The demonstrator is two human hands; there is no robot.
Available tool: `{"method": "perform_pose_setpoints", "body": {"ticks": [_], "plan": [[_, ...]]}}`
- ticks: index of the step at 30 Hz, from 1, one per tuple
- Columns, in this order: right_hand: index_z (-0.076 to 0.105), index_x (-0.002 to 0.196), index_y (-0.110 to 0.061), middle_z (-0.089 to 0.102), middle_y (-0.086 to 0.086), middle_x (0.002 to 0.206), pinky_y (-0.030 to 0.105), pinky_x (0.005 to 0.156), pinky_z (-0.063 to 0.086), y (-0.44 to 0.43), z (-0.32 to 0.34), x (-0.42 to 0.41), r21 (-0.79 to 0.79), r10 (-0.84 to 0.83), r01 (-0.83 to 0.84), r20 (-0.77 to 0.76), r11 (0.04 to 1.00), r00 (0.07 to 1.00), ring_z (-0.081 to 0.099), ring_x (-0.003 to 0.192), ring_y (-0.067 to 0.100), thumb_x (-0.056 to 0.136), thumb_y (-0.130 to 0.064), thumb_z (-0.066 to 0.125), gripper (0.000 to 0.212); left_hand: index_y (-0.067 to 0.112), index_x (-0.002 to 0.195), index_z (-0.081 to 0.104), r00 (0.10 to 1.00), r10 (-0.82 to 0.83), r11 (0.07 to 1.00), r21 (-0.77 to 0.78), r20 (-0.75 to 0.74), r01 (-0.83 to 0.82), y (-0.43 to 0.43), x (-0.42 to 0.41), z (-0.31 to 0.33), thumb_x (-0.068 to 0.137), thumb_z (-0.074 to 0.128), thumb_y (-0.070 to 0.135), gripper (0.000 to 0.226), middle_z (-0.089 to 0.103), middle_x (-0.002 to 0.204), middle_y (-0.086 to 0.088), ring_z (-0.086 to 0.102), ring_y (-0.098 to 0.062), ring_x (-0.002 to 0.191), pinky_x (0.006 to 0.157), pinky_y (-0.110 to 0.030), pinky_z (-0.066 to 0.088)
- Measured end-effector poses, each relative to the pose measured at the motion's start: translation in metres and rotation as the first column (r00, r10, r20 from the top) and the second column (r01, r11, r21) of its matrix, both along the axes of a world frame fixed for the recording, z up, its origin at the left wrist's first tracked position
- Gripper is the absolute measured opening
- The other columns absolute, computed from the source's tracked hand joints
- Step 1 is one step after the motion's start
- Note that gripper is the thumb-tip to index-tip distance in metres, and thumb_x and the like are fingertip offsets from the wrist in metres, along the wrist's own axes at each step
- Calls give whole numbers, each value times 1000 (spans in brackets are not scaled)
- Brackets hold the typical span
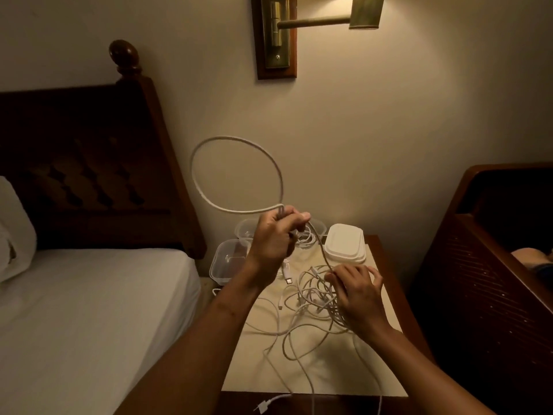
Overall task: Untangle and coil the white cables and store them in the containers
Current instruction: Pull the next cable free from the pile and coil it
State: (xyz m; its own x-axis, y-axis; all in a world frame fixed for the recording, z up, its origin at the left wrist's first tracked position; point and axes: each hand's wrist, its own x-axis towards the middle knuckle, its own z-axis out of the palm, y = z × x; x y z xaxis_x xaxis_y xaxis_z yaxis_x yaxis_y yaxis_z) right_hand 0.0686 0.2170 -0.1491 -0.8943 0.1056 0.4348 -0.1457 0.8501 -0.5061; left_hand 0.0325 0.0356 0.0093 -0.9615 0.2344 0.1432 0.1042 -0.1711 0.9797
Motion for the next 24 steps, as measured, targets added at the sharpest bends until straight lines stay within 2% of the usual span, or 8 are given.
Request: {"method": "perform_pose_setpoints", "body": {"ticks": [5, 8, 10, 12, 14, 18, 22, 24], "plan": [[63, 96, -36, 64, -17, 102, 43, 105, 24, 2, 20, -8, -65, 21, -23, -40, 998, 999, 54, 107, 12, 100, -33, 49, 15, 20, 66, 44, 984, 137, 965, 209, 110, -158, -10, 5, -17, 99, 58, 16, 37, 32, 57, 3, 21, -12, 42, 42, -26, 16], [62, 88, -34, 61, -20, 93, 38, 104, 21, 1, 33, -7, -92, 20, -26, -65, 995, 998, 52, 100, 10, 98, -26, 49, 18, 14, 71, 56, 974, 208, 977, 28, 87, -211, -8, 14, -39, 92, 74, 25, 29, 39, 54, -6, 26, -14, 42, 39, -22, 26], [62, 87, -33, 61, -18, 91, 41, 106, 22, -3, 42, -6, -25, 16, -18, -65, 1000, 998, 52, 100, 12, 94, -24, 47, 19, 4, 80, 68, 982, 181, 981, -75, 56, -177, -3, 17, -52, 81, 84, 26, 27, 60, 71, -28, 51, -17, 47, 46, -15, 41], [65, 91, -32, 62, -15, 92, 48, 109, 22, -8, 48, -6, 53, 51, -48, -52, 997, 997, 52, 101, 15, 91, -22, 46, 21, 7, 97, 78, 992, 116, 984, -140, 59, -106, 0, 14, -60, 74, 88, 30, 34, 65, 88, -33, 70, -34, 77, 64, -14, 53], [67, 99, -31, 64, -13, 93, 53, 110, 22, -11, 53, -6, 131, 81, -74, -46, 989, 996, 52, 102, 16, 92, -21, 50, 21, 12, 105, 79, 996, 54, 980, -193, 72, -39, 3, 8, -60, 78, 87, 27, 32, 74, 89, -19, 73, -31, 94, 75, -17, 55], [67, 101, -31, 66, -10, 98, 57, 110, 24, -11, 54, -5, 171, 62, -55, -37, 984, 997, 56, 106, 21, 94, -25, 51, 18, 2, 97, 79, 1000, 6, 976, -219, 21, -1, 11, 2, -53, 90, 76, 10, 11, 78, 86, -8, 74, -10, 83, 75, -17, 54], [63, 100, -36, 66, -16, 107, 57, 112, 18, -14, 45, -1, 129, 26, -26, 0, 991, 1000, 54, 116, 17, 94, -51, 36, 32, -8, 92, 75, 997, 56, 962, -263, -58, -69, 18, 2, -46, 88, 77, 6, 15, 75, 85, -18, 71, -11, 78, 76, -23, 57], [63, 100, -39, 65, -19, 110, 54, 114, 11, -10, 38, 1, 114, 33, -33, 3, 993, 999, 51, 120, 13, 93, -55, 37, 30, -5, 85, 75, 992, 83, 939, -326, -100, -111, 16, -3, -43, 86, 81, 14, 20, 75, 81, -17, 73, -15, 78, 81, -35, 60]]}}
